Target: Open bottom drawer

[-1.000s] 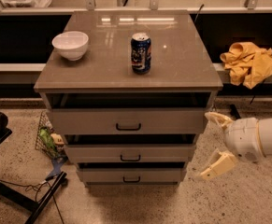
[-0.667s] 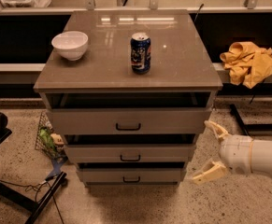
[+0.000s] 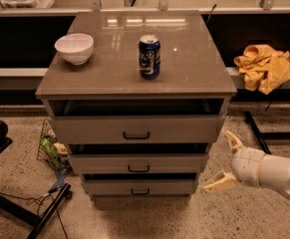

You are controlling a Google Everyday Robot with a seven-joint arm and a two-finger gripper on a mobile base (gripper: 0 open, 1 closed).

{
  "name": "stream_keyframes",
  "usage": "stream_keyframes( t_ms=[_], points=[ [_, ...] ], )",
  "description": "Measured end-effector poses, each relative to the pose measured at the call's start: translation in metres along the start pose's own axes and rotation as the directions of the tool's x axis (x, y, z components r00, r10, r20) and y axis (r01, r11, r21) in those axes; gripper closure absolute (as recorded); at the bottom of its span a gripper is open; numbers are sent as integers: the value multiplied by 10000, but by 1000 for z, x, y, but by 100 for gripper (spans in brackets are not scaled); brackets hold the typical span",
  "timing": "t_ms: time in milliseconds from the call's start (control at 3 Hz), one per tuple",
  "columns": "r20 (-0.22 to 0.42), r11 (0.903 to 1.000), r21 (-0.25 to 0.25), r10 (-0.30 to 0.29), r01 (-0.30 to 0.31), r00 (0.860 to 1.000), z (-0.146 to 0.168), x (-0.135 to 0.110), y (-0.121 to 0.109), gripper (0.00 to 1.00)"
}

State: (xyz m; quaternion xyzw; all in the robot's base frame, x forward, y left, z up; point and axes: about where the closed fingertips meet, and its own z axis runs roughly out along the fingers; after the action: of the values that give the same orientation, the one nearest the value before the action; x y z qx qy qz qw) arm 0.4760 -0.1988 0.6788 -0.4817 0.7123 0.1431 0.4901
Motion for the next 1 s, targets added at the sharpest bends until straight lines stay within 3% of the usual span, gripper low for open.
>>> stream_keyframes(
  t_ms=[667, 1000],
  points=[
    [-17, 9871, 260, 1583, -1582, 9874, 49, 151, 48, 0],
    [60, 9838, 425, 1742, -1743, 9847, 91, 249, 69, 0]
  ],
)
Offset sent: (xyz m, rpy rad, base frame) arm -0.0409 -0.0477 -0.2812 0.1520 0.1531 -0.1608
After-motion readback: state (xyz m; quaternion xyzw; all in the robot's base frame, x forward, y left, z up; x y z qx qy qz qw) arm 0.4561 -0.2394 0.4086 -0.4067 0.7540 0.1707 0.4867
